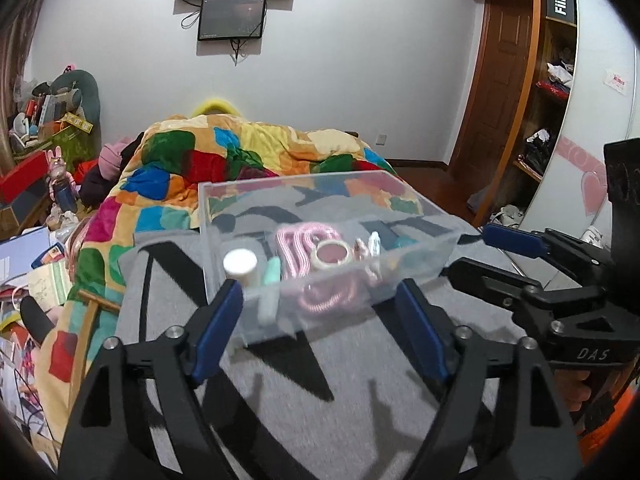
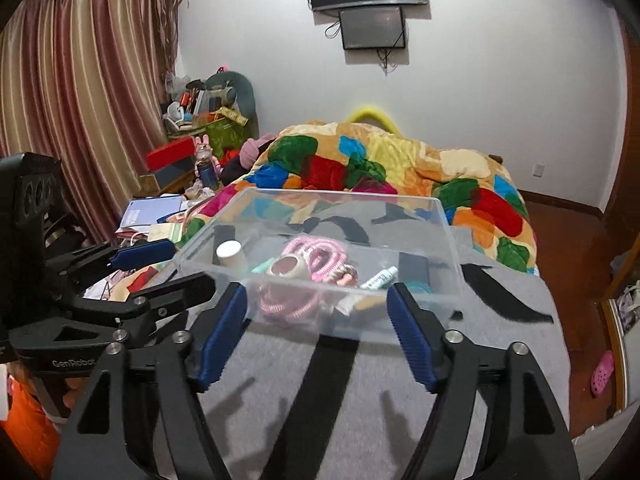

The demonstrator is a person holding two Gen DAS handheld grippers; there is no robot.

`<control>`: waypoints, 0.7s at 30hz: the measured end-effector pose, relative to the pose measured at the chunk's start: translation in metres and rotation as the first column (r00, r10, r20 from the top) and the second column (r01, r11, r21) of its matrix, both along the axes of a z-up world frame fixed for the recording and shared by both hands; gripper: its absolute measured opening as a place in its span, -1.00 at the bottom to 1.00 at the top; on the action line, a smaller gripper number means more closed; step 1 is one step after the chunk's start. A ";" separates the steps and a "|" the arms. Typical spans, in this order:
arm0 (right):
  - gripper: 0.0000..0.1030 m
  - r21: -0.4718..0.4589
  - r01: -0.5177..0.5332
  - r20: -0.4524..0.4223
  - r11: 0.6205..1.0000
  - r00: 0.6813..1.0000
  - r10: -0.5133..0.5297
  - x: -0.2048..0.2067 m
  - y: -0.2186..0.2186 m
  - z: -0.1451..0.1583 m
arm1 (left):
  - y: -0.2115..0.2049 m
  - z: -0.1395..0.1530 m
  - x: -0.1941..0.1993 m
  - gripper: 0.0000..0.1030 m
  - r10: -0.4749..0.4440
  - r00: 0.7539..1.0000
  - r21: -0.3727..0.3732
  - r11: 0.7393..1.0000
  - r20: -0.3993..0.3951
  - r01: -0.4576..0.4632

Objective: Organize objects

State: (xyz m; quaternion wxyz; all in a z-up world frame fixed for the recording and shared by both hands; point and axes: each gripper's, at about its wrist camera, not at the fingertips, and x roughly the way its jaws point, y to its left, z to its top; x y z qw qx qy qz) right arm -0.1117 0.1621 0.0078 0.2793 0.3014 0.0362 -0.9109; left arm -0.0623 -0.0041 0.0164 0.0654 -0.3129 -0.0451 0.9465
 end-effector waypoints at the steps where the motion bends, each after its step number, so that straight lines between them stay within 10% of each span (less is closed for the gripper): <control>1: 0.51 -0.004 0.006 -0.004 1.000 1.000 -0.006 0.002 0.002 -0.001 | 0.001 -0.002 0.004 0.66 0.006 1.000 0.000 1.000 -0.005 -0.006; 21: 0.60 -0.009 0.049 -0.030 0.999 0.998 -0.049 0.019 0.021 -0.023 | 0.016 -0.022 0.024 0.74 0.026 0.999 0.003 1.000 -0.033 -0.026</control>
